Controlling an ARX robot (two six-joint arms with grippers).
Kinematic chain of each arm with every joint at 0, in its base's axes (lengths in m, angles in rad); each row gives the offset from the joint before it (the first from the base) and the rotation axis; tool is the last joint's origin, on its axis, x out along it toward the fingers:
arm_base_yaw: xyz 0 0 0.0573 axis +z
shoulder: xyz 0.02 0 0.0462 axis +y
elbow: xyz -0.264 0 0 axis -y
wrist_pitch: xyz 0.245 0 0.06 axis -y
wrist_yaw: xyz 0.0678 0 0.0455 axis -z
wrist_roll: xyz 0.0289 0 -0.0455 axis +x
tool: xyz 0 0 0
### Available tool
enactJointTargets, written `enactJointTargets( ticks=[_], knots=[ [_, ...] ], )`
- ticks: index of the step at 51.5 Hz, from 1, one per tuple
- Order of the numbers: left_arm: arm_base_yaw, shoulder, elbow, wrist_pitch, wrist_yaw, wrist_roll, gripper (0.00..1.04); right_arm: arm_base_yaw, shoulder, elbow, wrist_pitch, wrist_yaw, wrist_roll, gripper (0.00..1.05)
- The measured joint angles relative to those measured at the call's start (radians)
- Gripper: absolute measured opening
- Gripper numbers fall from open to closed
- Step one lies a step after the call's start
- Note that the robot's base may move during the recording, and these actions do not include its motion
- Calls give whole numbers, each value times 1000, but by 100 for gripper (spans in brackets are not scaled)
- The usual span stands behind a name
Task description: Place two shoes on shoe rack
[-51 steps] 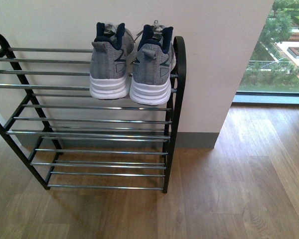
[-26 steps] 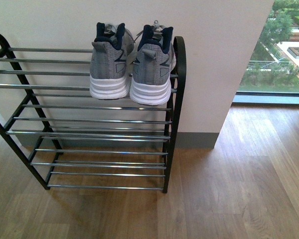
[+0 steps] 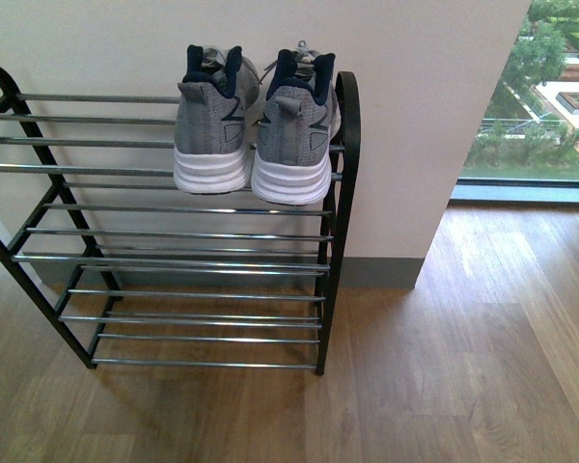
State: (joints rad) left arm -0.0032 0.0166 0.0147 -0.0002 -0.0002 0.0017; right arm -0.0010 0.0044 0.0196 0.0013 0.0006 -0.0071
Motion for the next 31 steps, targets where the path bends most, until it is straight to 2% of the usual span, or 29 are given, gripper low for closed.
enactJointTargets(
  ticks=[12, 23, 26, 31],
  knots=[
    [0, 0, 0, 0, 0, 0, 40, 0, 0, 0, 0, 0, 0, 95],
    [0, 0, 0, 0, 0, 0, 88, 0, 0, 0, 0, 0, 0, 95],
    [0, 0, 0, 0, 0, 0, 96, 0, 0, 0, 0, 0, 0, 95],
    [0, 0, 0, 0, 0, 1, 95, 0, 0, 0, 0, 0, 0, 95]
  ],
)
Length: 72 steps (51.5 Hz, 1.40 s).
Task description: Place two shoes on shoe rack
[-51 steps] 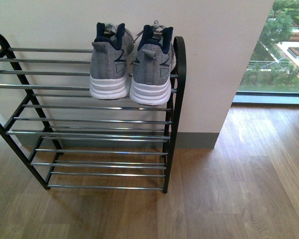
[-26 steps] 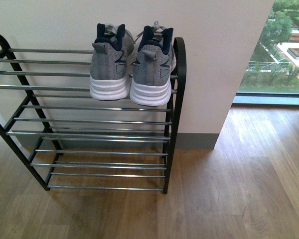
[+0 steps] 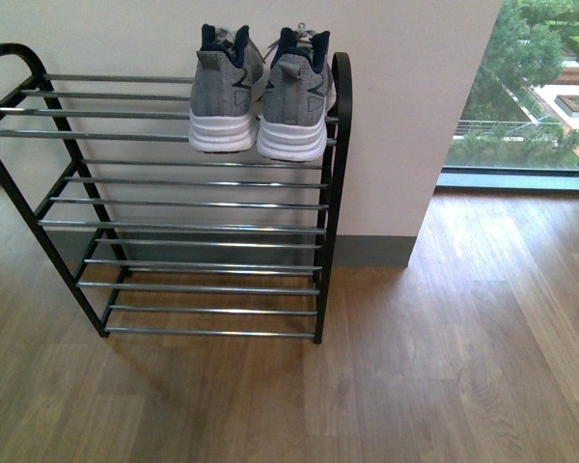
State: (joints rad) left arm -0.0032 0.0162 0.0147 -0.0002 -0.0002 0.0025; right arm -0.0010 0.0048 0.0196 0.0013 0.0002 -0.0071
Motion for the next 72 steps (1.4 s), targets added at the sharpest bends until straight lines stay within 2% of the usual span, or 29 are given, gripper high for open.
enactJointTargets(
  ticks=[72],
  knots=[
    [0, 0, 0, 0, 0, 0, 95, 0, 0, 0, -1, 2, 0, 95]
  ],
)
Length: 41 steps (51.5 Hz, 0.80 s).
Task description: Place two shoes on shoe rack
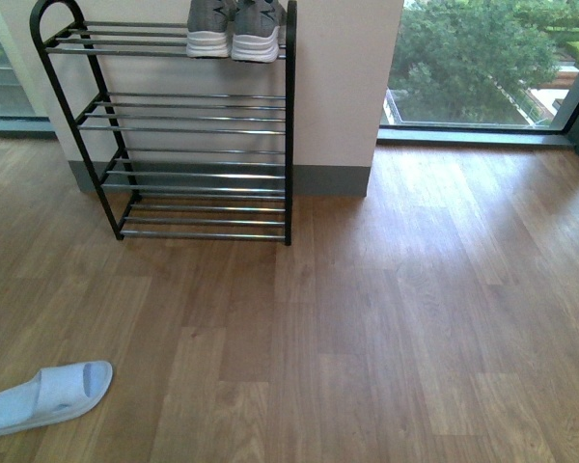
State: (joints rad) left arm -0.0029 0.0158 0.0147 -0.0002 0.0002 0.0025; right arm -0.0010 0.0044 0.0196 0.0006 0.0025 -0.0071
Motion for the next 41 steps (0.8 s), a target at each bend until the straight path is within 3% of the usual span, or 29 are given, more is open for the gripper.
enactJointTargets(
  ticks=[41],
  knots=[
    [0, 0, 0, 0, 0, 0, 95, 0, 0, 0, 0, -2, 0, 95]
  ],
)
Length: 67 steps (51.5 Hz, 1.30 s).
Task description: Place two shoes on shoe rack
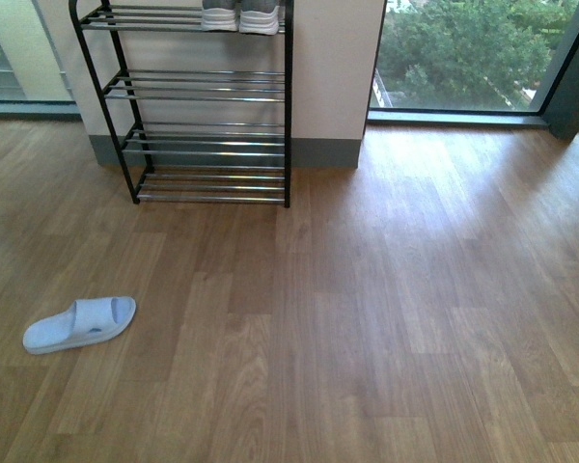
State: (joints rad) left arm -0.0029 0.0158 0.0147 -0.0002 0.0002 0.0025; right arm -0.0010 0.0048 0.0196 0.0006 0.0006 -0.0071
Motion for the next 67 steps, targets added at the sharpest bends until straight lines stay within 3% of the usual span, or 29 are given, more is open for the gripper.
enactJointTargets(
  ticks=[67],
  knots=[
    [0, 0, 0, 0, -4, 0, 95, 0, 1, 0, -2, -4, 3, 95]
  ],
)
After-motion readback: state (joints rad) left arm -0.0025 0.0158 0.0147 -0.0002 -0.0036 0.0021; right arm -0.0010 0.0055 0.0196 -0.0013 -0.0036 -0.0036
